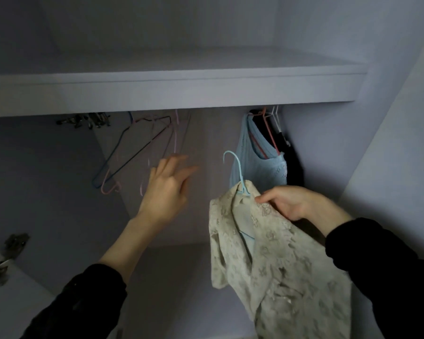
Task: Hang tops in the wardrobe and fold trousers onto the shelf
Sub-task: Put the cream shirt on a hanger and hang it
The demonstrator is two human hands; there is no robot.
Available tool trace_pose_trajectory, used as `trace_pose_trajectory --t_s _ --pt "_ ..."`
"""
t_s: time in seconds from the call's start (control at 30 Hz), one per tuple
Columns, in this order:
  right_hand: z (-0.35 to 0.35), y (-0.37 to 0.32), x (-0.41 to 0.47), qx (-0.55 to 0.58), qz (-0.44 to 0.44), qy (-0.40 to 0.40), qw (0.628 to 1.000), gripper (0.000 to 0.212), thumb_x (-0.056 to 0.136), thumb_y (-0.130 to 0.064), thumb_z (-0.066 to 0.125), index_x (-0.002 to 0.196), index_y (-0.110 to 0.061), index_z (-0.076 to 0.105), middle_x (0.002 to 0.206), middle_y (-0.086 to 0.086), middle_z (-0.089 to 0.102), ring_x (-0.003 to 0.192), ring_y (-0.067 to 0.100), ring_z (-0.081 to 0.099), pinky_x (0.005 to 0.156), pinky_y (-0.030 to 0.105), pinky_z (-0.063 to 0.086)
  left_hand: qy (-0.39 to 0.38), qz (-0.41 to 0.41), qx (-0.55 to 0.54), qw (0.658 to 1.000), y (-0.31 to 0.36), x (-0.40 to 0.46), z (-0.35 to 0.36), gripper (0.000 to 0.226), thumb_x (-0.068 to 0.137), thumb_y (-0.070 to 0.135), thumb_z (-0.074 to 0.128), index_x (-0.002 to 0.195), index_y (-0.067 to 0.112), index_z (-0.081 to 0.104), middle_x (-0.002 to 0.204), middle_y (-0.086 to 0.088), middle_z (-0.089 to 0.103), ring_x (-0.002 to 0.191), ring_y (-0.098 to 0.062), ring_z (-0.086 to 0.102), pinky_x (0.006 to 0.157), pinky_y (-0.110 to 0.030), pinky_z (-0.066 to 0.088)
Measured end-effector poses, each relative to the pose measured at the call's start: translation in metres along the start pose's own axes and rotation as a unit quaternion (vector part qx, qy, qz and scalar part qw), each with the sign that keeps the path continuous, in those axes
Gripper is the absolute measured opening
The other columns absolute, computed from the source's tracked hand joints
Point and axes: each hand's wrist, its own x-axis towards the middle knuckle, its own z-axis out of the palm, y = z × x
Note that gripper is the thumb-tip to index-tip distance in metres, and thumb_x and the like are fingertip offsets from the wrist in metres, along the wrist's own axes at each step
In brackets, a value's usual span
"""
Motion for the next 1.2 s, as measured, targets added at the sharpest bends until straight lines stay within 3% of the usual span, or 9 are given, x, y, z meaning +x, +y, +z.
trace_pose_trajectory --t_s 0.1,0.2,0.3,0.43,0.63,0.8,0.93,1.2 --pt "-0.001 -0.013 0.002 0.040 -0.019 0.005 0.999 0.029 0.092 -0.011 0.054 0.119 -0.001 0.059 0.100 0.013 0.065 0.089 0.026 0.062 0.074 0.037 0.049 0.051 0.046 0.068 0.995 0.003 0.023 -0.015 0.047 0.077 -0.004 0.064 0.121 0.011 0.059 0.135 -0.019 0.047 0.129 -0.036 0.033 0.093 -0.054 0.035" --pt "-0.003 -0.026 0.008 0.068 -0.061 0.014 0.996 0.021 0.090 -0.009 0.058 0.110 -0.005 0.063 0.098 0.010 0.065 0.086 0.024 0.060 0.074 0.034 0.049 0.070 0.063 0.148 0.985 0.005 0.049 -0.026 0.071 0.073 -0.006 0.065 0.138 0.014 0.042 0.150 -0.016 0.029 0.140 -0.039 0.017 0.107 -0.061 0.021" --pt "-0.004 -0.041 0.015 0.085 -0.134 0.035 0.987 0.009 0.089 -0.008 0.059 0.095 -0.011 0.064 0.093 0.005 0.064 0.083 0.018 0.058 0.077 0.028 0.046 0.060 0.056 0.232 0.969 0.003 0.068 -0.025 0.098 0.066 -0.005 0.070 0.148 0.020 0.022 0.155 -0.010 0.011 0.141 -0.040 0.006 0.107 -0.066 0.008" --pt "-0.009 -0.068 0.030 0.125 -0.203 0.066 0.969 0.010 0.089 -0.010 0.060 0.097 -0.014 0.063 0.088 0.002 0.064 0.078 0.014 0.058 0.072 0.025 0.046 0.072 0.058 0.282 0.955 -0.004 0.080 -0.015 0.113 0.065 0.000 0.070 0.150 0.026 0.001 0.156 -0.006 -0.007 0.142 -0.039 -0.011 0.103 -0.072 0.001" --pt "-0.021 -0.104 0.059 0.164 -0.269 0.115 0.942 0.018 0.092 -0.013 0.058 0.108 -0.018 0.061 0.088 -0.001 0.063 0.077 0.011 0.057 0.069 0.022 0.045 0.088 0.065 0.294 0.949 -0.010 0.079 -0.010 0.113 0.066 0.001 0.067 0.150 0.027 -0.003 0.155 -0.005 -0.010 0.141 -0.035 -0.020 0.105 -0.069 -0.006" --pt "-0.036 -0.133 0.076 0.198 -0.300 0.137 0.923 0.009 0.092 -0.014 0.057 0.096 -0.022 0.061 0.076 -0.008 0.063 0.069 0.005 0.055 0.060 0.017 0.043 0.089 0.069 0.288 0.951 -0.010 0.080 -0.009 0.108 0.065 -0.001 0.061 0.150 0.028 0.002 0.157 -0.005 -0.006 0.142 -0.036 -0.016 0.105 -0.069 -0.005" --pt "-0.047 -0.145 0.090 0.196 -0.289 0.169 0.922 0.013 0.093 -0.013 0.056 0.084 -0.022 0.057 0.073 -0.007 0.061 0.062 0.004 0.055 0.045 0.011 0.044 0.091 0.069 0.284 0.952 -0.011 0.080 -0.009 0.109 0.065 0.000 0.061 0.150 0.029 -0.002 0.156 -0.004 -0.020 0.141 -0.035 -0.019 0.105 -0.070 -0.004" --pt "-0.068 -0.146 0.114 0.145 -0.223 0.214 0.940 0.014 0.093 -0.013 0.055 0.080 -0.015 0.050 0.082 0.000 0.052 0.069 0.010 0.049 0.053 0.025 0.038 0.095 0.063 0.298 0.948 -0.013 0.082 -0.006 0.112 0.066 0.003 0.063 0.149 0.029 -0.008 0.154 -0.003 -0.025 0.141 -0.035 -0.021 0.105 -0.071 -0.002"
